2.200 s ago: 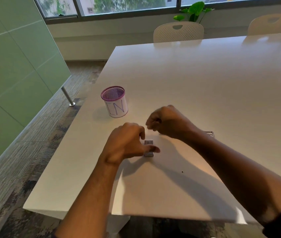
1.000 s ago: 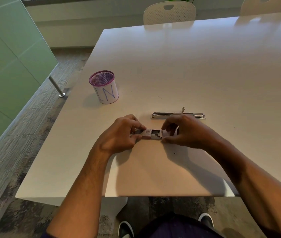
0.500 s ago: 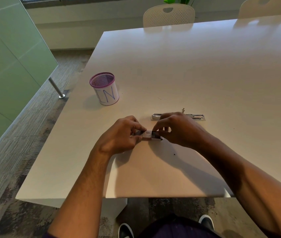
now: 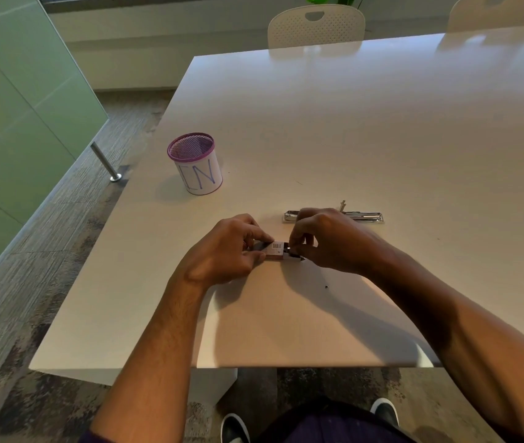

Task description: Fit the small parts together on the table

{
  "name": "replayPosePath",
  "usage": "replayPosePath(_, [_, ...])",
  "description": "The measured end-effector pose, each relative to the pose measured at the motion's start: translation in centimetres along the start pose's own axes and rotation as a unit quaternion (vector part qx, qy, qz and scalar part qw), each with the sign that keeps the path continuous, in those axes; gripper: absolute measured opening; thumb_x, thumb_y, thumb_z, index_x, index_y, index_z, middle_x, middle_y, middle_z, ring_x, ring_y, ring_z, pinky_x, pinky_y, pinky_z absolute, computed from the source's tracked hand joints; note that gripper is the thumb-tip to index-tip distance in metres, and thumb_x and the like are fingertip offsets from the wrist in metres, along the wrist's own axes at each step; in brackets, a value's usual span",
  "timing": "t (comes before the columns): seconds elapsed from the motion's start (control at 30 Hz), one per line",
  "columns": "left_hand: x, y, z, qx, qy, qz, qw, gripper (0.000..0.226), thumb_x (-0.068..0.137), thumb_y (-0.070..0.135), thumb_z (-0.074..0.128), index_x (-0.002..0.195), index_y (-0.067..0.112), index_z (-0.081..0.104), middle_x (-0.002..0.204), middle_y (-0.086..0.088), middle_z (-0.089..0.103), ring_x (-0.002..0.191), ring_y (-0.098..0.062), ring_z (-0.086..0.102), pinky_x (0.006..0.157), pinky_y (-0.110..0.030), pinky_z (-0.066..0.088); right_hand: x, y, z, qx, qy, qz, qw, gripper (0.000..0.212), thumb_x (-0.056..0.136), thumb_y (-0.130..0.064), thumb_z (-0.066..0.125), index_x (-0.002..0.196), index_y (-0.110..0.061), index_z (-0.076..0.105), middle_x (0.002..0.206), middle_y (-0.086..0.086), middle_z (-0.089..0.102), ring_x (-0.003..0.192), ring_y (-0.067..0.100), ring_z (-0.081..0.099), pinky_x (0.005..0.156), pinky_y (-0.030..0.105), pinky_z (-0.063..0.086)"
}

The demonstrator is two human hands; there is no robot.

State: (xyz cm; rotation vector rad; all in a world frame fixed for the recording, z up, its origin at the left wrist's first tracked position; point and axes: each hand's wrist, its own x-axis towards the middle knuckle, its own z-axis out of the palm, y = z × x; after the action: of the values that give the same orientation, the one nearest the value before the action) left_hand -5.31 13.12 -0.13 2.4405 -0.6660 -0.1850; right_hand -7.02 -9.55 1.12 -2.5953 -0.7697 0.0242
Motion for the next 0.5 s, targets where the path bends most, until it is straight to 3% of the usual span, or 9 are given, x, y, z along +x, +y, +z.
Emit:
replayPosePath(0.2, [0.03,-0.08,-0.13,0.001,0.002,0.004,1.000,0.034,0.086,0.014,0.079,0.119,0.022,0.076,0.106,0.010,0.061,0.093,-0.010,0.062,0.078,-0.019,0.052,0.71,0.03,0.21,-0.010,-0.013,0.028,0.999,0.013,0.093,-0.023,0.071,0.100,-0.014,0.077,0.100,-0.004,0.062,0.083,0.013,0.065,0.072,0.028,0.059])
replayPosePath(0.3, [0.03,-0.11,-0.17,0.003,0.002,0.003,1.000,0.034,0.086,0.014,0.080,0.119,0.022,0.076,0.106,0.011,0.061,0.091,-0.009,0.062,0.078,-0.018,0.051,0.85,-0.05,0.28,-0.031,-0.012,0.007,0.999,0.012,0.094,-0.022,0.068,0.099,-0.013,0.074,0.097,-0.007,0.056,0.080,0.014,0.064,0.069,0.024,0.056])
replayPosePath(0.5, [0.00,-0.04,-0.16,0.002,0.002,0.007,1.000,0.033,0.086,0.016,0.080,0.118,0.022,0.076,0.104,0.012,0.060,0.088,-0.002,0.061,0.074,-0.011,0.048,0.39,-0.19,0.53,-0.066,0.029,-0.042,0.997,0.011,0.098,-0.020,0.063,0.104,-0.011,0.067,0.101,0.004,0.066,0.079,0.008,0.053,0.066,0.018,0.042])
